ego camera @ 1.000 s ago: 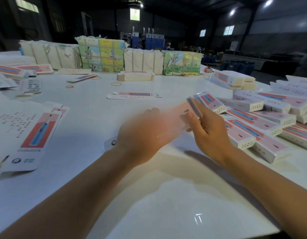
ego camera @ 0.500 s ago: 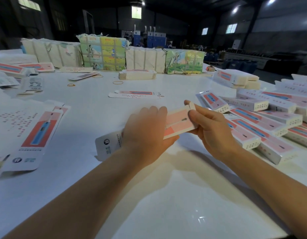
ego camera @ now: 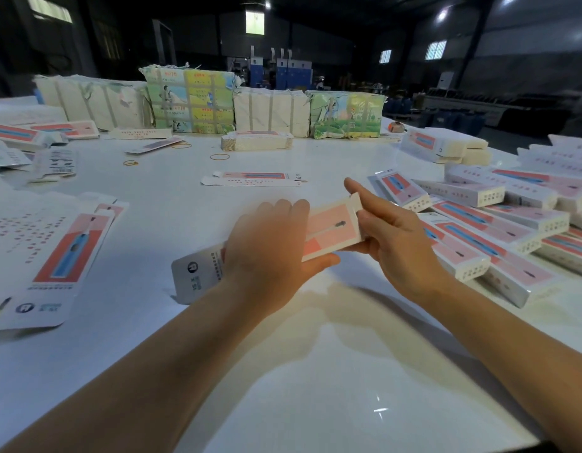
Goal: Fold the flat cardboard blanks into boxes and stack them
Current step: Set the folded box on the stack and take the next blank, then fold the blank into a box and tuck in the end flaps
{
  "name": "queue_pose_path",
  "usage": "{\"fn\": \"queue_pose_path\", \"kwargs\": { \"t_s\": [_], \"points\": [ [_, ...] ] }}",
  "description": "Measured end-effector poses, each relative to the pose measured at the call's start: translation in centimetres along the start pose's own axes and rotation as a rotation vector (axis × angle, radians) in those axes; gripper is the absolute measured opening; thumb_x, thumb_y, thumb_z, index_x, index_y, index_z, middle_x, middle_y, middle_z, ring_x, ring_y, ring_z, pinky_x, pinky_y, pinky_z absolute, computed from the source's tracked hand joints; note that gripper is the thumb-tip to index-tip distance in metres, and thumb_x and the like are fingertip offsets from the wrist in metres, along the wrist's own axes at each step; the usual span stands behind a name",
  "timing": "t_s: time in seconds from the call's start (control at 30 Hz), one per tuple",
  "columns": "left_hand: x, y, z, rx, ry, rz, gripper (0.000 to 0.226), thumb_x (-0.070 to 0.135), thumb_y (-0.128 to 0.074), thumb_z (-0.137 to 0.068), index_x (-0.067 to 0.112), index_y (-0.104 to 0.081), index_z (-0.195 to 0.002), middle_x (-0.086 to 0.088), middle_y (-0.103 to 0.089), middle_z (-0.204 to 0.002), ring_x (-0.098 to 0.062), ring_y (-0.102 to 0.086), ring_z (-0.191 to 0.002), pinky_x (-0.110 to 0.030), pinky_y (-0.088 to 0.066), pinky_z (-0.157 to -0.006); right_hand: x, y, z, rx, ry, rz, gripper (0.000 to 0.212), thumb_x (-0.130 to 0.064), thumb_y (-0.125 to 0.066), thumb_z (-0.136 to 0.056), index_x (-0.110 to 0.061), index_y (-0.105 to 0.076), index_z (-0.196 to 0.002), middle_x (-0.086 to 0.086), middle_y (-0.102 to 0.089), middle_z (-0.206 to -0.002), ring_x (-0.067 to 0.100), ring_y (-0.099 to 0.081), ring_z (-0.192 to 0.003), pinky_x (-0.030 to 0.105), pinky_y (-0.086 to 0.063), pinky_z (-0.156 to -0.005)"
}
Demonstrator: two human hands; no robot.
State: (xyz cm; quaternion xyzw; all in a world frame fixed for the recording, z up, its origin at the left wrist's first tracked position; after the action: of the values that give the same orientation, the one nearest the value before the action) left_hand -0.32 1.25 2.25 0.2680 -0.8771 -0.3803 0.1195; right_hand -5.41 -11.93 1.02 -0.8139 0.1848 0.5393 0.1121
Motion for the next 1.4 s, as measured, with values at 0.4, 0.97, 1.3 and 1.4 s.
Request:
{"fn": "queue_pose_path", "kwargs": {
  "t_s": [0.4, 0.97, 1.3, 1.4],
  "points": [
    [0.4, -0.4, -0.1, -0.019, 0.022, -0.162, 0.070, 0.067, -0.054, -0.074, 0.009, -0.056, -0.112, -0.008, -0.060, -0.089, -0.026, -0.057, -0.076, -0.032, -0.039, -0.060, 0.1, -0.7, 1.0, 0.057, 0.113, 0.489, 0.048, -0.012, -0.039, -0.098, -0.024, -0.037, -0.144, -0.008, -0.068, -0.085, 0.009, -0.063, -0.086, 0.018, -0.052, -0.078],
    [0.7, -0.1, 0.0, -0.014, 0.054, -0.220, 0.067, 0.074, -0.038, -0.080, 0.016, -0.046, -0.113, 0.001, -0.056, -0.094, -0.016, -0.055, -0.079, -0.027, -0.029, -0.058, 0.0, -1.0, 0.9, 0.061, 0.101, 0.515, 0.047, -0.021, -0.041, -0.101, -0.025, -0.030, -0.147, -0.024, -0.054, -0.120, -0.011, -0.055, -0.099, 0.006, -0.044, -0.082],
    [0.8, 0.7, -0.4, 0.034, 0.041, -0.220, 0.058, 0.067, -0.051, -0.077, 0.010, -0.060, -0.089, -0.003, -0.058, -0.069, -0.020, -0.056, -0.056, -0.023, -0.027, -0.049, 0.0, -1.5, 1.0, 0.031, 0.206, 0.728, 0.033, -0.035, -0.038, -0.099, -0.020, -0.059, -0.120, -0.010, -0.064, -0.106, 0.007, -0.058, -0.095, 0.027, -0.047, -0.081],
    [-0.9, 0.2, -0.4, -0.084, 0.034, -0.237, 0.066, 0.075, -0.043, -0.078, 0.019, -0.048, -0.113, 0.004, -0.058, -0.092, -0.015, -0.058, -0.079, -0.025, -0.028, -0.056, 0.4, -1.9, 1.0, -0.044, 0.169, 0.669, 0.042, -0.038, -0.046, -0.096, -0.025, -0.047, -0.135, -0.004, -0.057, -0.129, 0.013, -0.055, -0.113, 0.039, -0.048, -0.094]
  ]
}}
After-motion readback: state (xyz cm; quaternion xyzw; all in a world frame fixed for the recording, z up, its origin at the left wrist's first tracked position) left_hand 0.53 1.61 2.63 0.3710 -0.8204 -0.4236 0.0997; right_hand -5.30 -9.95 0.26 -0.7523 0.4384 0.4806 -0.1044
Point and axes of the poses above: each hand's wrist, its own z-axis away from the middle knuckle, its own y-axis out of the back of the hand, x = y × z, the point moved 7 cm from there along -z, towards the middle knuckle
